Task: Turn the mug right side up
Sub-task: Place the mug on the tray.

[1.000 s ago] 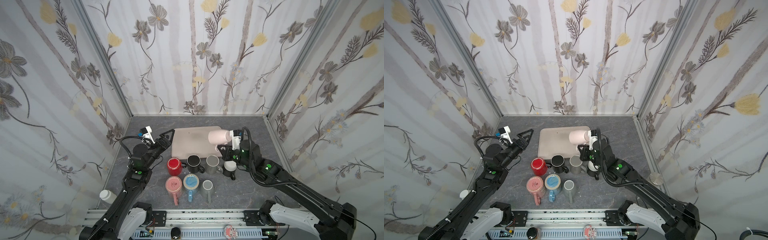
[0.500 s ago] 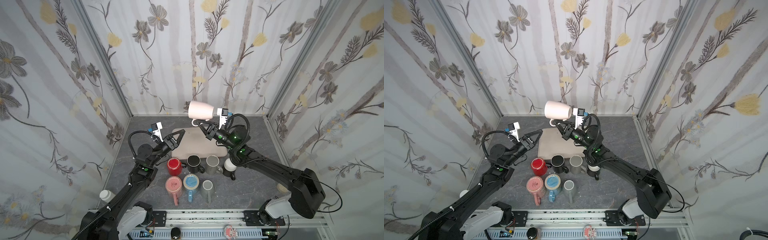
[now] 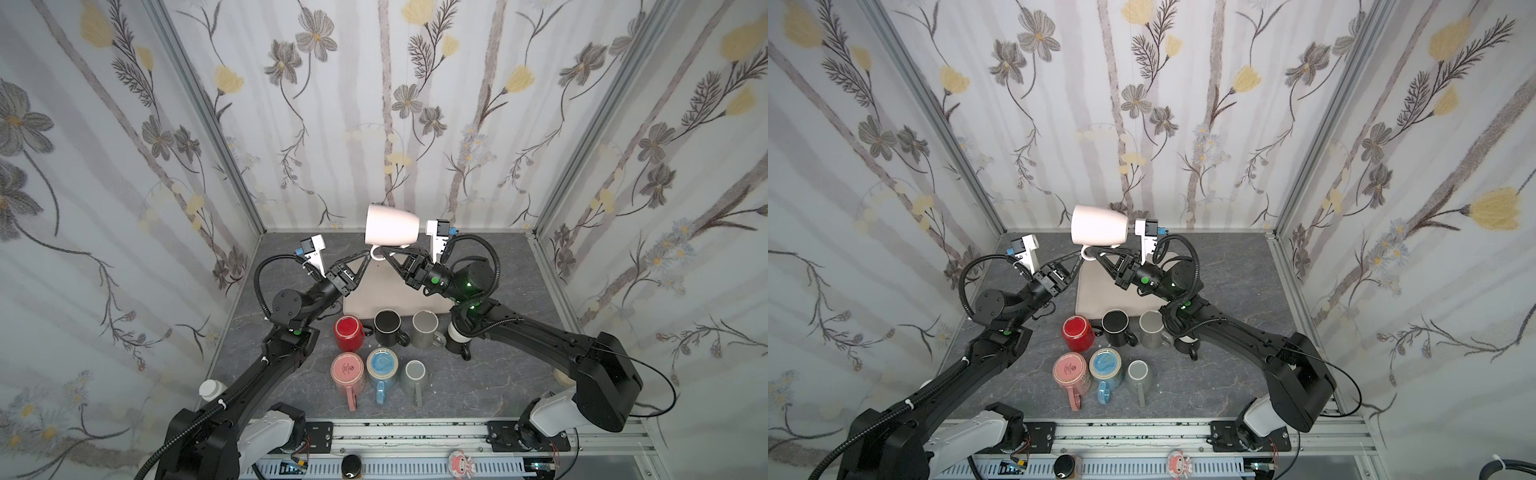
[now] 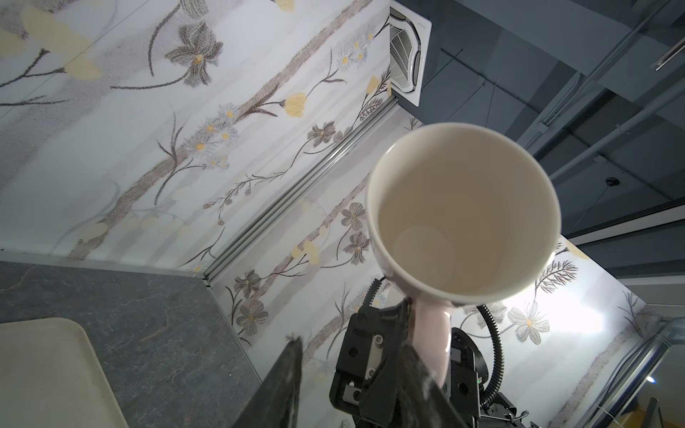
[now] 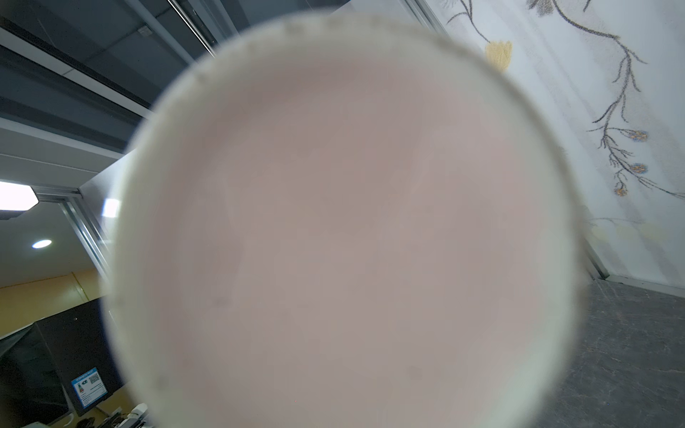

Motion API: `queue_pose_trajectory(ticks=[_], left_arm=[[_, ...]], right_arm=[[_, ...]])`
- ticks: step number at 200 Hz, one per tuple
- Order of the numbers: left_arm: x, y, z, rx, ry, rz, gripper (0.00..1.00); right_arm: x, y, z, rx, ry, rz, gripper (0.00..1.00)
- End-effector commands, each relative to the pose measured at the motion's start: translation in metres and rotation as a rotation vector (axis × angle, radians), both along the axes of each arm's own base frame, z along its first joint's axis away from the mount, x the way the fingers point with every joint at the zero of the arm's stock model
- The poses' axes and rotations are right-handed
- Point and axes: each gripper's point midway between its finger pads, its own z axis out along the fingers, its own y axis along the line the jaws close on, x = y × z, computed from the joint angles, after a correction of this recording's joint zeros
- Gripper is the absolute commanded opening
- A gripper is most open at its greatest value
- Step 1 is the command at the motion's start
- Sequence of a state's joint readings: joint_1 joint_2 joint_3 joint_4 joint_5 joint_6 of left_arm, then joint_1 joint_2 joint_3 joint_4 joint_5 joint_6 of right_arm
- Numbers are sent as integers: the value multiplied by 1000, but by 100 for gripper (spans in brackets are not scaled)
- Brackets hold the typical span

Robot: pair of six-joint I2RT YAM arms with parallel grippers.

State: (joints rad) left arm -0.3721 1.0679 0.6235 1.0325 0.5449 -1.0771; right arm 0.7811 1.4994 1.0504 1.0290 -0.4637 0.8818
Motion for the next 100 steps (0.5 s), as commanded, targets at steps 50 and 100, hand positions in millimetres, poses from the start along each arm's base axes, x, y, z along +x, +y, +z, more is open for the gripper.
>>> queue_pose_trajectory(ticks=[50, 100], left_arm=[[-21, 1, 21, -39, -102, -44, 40], [-14, -1, 18, -27, -84, -36, 39]], right_arm=[[2, -4, 15, 90, 18, 20, 0], [-6, 3, 18, 102, 8, 73, 0]])
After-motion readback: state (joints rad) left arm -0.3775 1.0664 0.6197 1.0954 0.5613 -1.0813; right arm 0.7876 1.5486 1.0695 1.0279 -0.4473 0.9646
